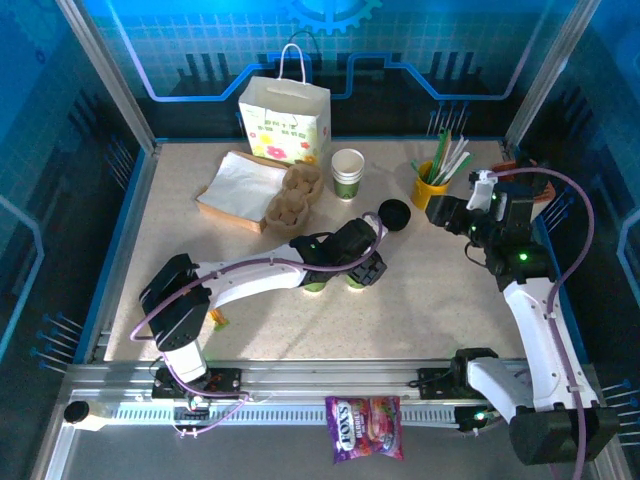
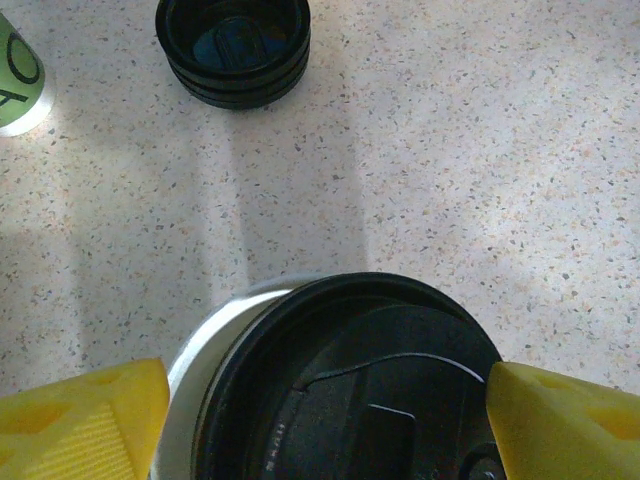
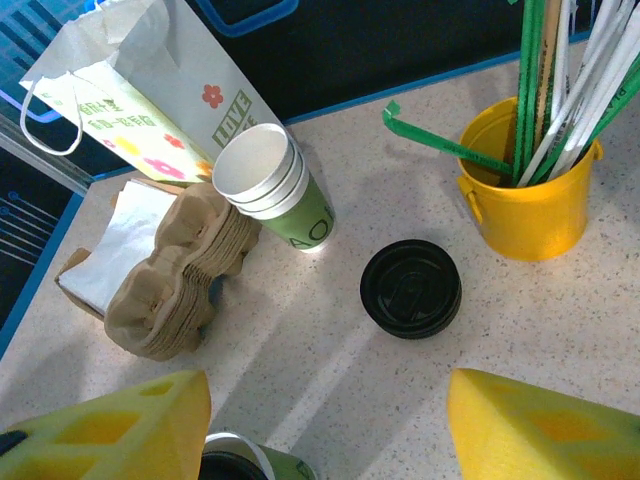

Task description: Pack the takeout coffee

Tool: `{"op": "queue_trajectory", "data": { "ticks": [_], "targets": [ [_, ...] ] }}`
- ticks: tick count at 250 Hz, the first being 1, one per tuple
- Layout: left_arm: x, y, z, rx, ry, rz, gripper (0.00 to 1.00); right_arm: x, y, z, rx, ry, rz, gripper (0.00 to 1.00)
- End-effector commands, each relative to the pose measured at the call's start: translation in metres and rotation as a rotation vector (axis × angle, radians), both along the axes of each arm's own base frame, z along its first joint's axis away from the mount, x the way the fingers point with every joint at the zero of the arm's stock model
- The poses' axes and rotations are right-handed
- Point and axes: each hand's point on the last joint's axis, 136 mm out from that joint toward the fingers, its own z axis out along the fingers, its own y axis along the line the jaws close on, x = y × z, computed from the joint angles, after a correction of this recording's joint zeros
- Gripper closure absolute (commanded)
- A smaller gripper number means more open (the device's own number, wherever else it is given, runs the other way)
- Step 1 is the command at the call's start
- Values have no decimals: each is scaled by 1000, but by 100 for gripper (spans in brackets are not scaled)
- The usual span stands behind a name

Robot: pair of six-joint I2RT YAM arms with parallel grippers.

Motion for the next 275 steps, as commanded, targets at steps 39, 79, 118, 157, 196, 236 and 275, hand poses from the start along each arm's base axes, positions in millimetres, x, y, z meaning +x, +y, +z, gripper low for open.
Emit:
{"op": "queue_trajectory", "data": {
  "ticks": [39,79,118,157,196,236,275],
  "targets": [
    [6,4,12,3,-42,27,16,-3,-1,-2,4,-1,8,35],
    [9,9,18,-36,-39,48,16,-3,0,-4,12,4,11,35],
    [11,16,20,-93,-14,69,16,-5,1,-9,10,20,19,35],
    [13,24,18,-120,1,83,16,-6,1,-10,13,24,18,35],
    [16,28,19,-126,0,93,16,-6,7,-17,48,48,38,35],
    [17,28,25,-153,-1,89,16,-12,17,-37,57,115,72,35],
    [18,35,15,-137,13,101,16,-21,23,-52,63,157,86,35]
  ]
}}
